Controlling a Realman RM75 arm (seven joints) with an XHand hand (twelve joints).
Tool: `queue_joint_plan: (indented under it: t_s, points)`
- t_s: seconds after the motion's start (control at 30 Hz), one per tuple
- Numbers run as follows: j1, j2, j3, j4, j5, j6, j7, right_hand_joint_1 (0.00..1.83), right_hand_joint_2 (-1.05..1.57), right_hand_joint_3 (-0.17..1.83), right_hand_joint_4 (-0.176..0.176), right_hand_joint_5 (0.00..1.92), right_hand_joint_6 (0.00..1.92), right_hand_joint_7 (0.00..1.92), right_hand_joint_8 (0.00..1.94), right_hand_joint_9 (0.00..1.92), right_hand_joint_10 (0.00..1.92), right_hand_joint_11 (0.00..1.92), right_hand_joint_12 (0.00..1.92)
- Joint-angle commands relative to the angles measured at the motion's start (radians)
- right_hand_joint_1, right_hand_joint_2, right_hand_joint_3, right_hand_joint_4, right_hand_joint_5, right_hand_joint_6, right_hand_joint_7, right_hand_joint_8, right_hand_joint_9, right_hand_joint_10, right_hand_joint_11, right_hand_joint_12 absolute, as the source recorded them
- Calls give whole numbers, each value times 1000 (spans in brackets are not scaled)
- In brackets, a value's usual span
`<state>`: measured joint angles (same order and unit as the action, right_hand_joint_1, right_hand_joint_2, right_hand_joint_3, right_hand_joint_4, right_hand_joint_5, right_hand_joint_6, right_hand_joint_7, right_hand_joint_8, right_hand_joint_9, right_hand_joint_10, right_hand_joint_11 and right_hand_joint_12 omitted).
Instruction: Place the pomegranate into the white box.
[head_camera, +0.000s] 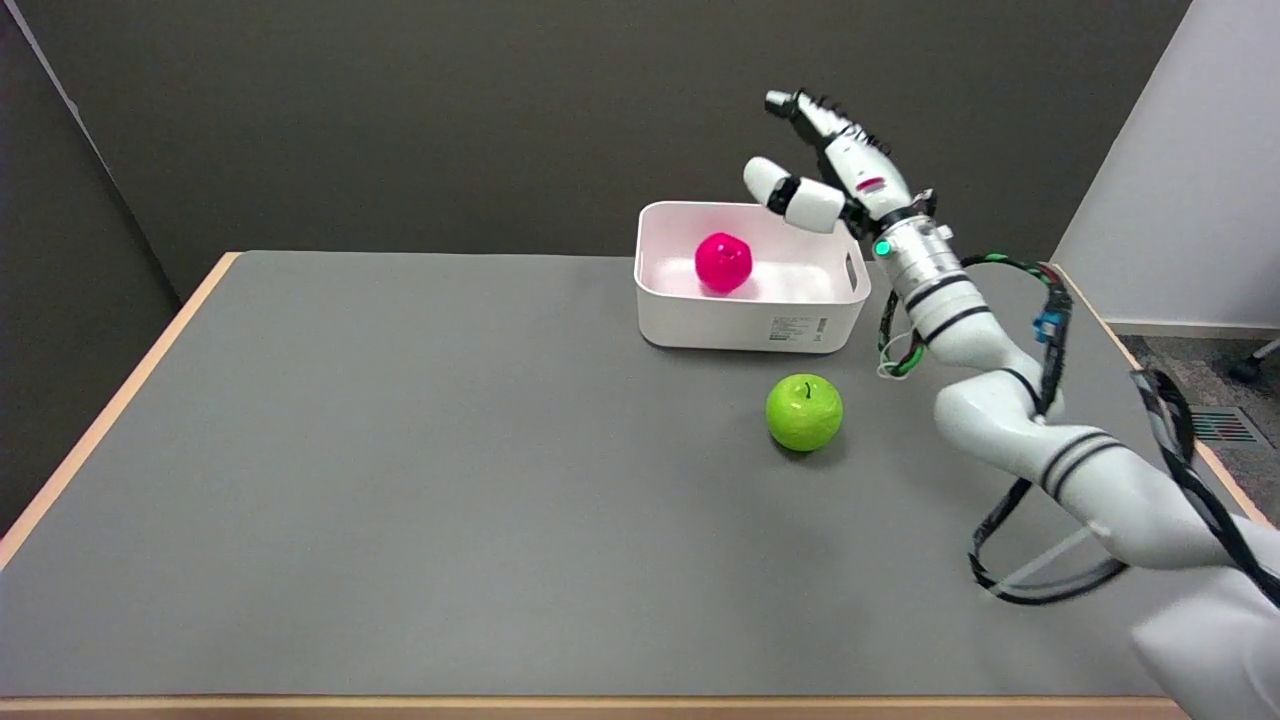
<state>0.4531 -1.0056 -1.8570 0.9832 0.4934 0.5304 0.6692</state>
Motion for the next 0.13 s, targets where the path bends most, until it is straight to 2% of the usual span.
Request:
queue_joint_plan:
  t_s: [0.03,0.07,0.13]
  points:
    - [-587,202,172,777,155,314,-55,164,623,1036,111,133,458,143,294,47,519,26,995]
    - [-621,202,180,795,150,334,-64,86,611,1008,116,161,451,189,288,85,540,35,1051]
    - [-717,197,190,828,130,424,-77,82,617,1000,119,197,470,268,332,160,588,80,1107]
